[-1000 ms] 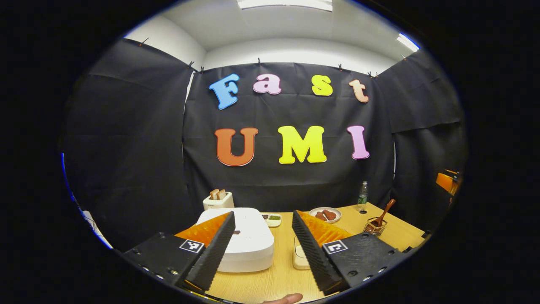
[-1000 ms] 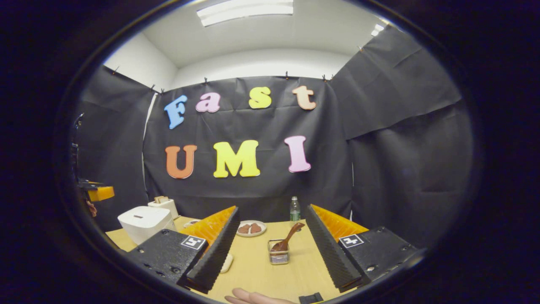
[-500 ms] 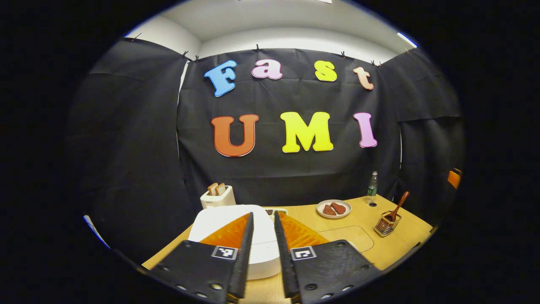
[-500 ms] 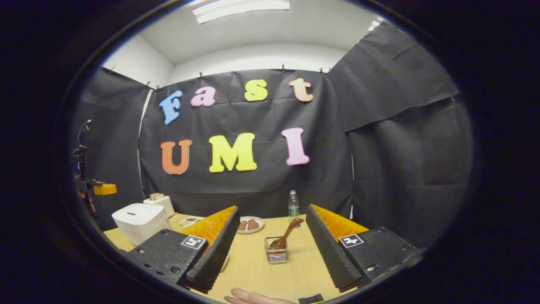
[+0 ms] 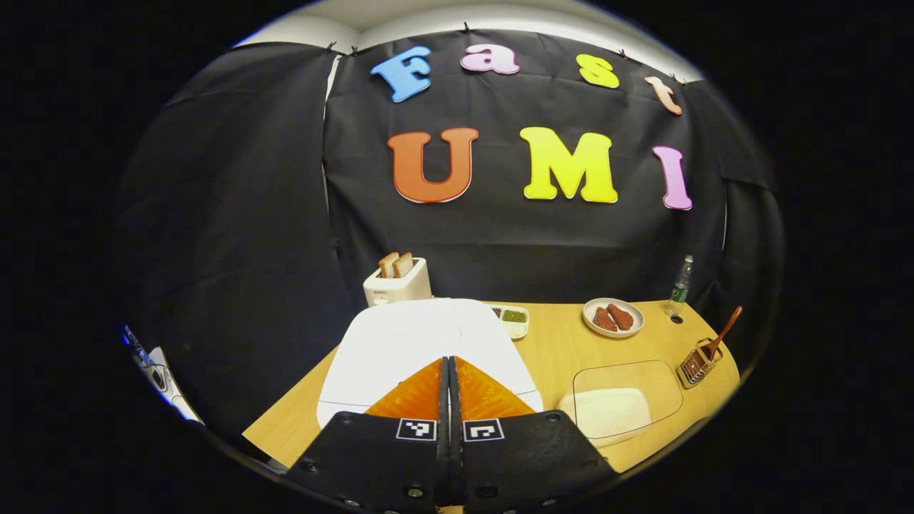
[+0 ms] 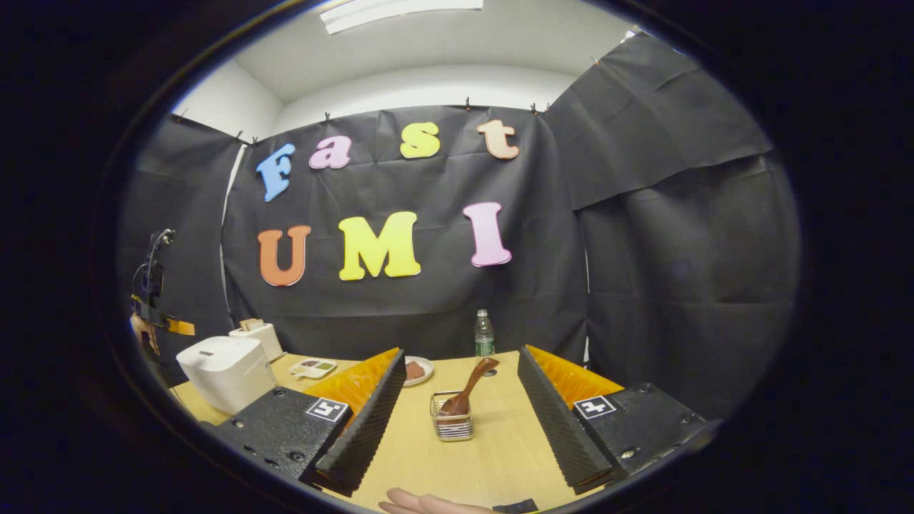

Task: Close the left gripper, press the button to open the rice cooker; take a wooden spoon from the chopstick holder with the right hand, scoop a spoonful of rice and pour it into the rice cooker, then put the wooden spoon back into the chopstick holder.

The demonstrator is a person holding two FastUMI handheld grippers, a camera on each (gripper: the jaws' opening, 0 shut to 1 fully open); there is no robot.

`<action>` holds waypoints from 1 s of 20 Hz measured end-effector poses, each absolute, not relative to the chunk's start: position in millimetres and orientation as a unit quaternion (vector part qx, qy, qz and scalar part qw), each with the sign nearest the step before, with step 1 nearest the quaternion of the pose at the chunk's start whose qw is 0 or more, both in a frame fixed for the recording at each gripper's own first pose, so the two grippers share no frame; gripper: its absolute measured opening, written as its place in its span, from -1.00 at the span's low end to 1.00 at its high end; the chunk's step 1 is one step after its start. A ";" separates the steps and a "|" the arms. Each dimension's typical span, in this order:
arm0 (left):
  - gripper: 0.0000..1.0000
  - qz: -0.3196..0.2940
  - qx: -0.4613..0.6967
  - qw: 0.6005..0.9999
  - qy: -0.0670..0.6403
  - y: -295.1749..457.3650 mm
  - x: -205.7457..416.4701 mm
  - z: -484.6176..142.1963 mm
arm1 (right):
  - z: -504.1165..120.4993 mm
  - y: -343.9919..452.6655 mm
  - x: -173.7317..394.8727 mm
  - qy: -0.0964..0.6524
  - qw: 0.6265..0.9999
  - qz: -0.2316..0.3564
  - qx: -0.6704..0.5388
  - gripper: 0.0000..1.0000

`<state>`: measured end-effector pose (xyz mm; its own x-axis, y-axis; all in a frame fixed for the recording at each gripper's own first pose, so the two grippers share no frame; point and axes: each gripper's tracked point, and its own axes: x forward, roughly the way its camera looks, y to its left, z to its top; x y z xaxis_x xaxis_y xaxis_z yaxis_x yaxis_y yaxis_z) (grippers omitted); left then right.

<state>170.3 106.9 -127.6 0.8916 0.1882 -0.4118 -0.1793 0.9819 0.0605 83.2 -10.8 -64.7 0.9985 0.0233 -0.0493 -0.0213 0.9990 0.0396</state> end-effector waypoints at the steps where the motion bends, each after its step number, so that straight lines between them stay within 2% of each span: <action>1: -1.00 0.099 0.009 0.970 0.223 110.1 173.2 -134.6 | -66.6 -13.8 84.3 0.026 0.999 0.010 0.020 0.98; 7: -1.00 0.118 -0.011 0.958 0.260 124.4 181.9 -175.9 | -81.4 -29.1 92.1 0.040 0.999 -0.001 0.021 0.98; 11: -0.99 0.114 -0.025 0.960 0.256 123.5 181.6 -181.1 | -86.2 -30.2 92.3 0.037 0.999 0.002 0.017 0.99; 17: -0.99 0.119 -0.020 0.959 0.254 124.6 180.6 -180.2 | -87.4 -12.5 81.2 0.022 0.999 0.031 0.006 0.99; 18: -0.99 0.116 -0.018 0.958 0.261 123.5 179.3 -180.0 | -85.1 -8.8 78.2 0.017 0.999 0.037 0.007 0.93; 20: -0.99 0.109 -0.021 0.954 0.278 123.4 178.2 -179.9 | -85.5 -5.0 74.0 0.018 0.999 0.045 0.008 0.99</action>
